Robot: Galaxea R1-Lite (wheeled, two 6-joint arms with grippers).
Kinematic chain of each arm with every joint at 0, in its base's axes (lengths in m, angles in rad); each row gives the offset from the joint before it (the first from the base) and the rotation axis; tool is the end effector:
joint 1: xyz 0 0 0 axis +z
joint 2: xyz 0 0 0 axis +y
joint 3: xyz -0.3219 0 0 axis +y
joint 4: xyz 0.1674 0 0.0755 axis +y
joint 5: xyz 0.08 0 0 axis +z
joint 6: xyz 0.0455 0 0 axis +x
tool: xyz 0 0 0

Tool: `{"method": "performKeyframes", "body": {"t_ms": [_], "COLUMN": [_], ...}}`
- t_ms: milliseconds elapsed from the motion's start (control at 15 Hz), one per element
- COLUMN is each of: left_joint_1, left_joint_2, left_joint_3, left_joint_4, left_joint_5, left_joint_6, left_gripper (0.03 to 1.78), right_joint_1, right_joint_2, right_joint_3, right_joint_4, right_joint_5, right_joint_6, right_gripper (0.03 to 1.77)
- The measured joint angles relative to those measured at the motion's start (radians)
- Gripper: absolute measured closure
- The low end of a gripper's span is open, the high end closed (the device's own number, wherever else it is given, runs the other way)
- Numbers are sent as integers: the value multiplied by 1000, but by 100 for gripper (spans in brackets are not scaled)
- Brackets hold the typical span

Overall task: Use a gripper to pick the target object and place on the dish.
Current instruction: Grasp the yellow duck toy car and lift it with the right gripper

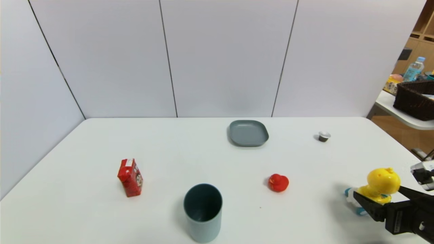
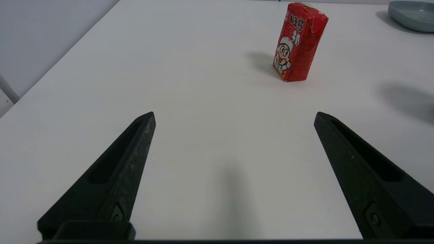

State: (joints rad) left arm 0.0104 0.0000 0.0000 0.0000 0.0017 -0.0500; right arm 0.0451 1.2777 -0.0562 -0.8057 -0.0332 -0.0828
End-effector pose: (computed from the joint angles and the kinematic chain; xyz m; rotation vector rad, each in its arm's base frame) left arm -0.0290 -0.0002 0.0755 -0.0500 -0.0003 0.0121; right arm 0.1499 0.0053 0.1260 -0.0979 0.4148 0.0289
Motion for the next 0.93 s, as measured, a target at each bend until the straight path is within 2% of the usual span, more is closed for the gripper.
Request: {"method": "performKeyframes", "body": {"t_ms": [933], "left_joint_1": [0], "left_joint_2": [0], "left_joint_3": [0], "left_joint_4": [0], "left_joint_5": [0], "left_joint_6": [0], "left_gripper": [12], "right_joint_1": [-2], "right_joint_2": [103], "right_joint_3": [-49], "right_joint_4": [-13], "right_joint_5": [3], "right_joint_6": [4], "right_gripper": [9]}}
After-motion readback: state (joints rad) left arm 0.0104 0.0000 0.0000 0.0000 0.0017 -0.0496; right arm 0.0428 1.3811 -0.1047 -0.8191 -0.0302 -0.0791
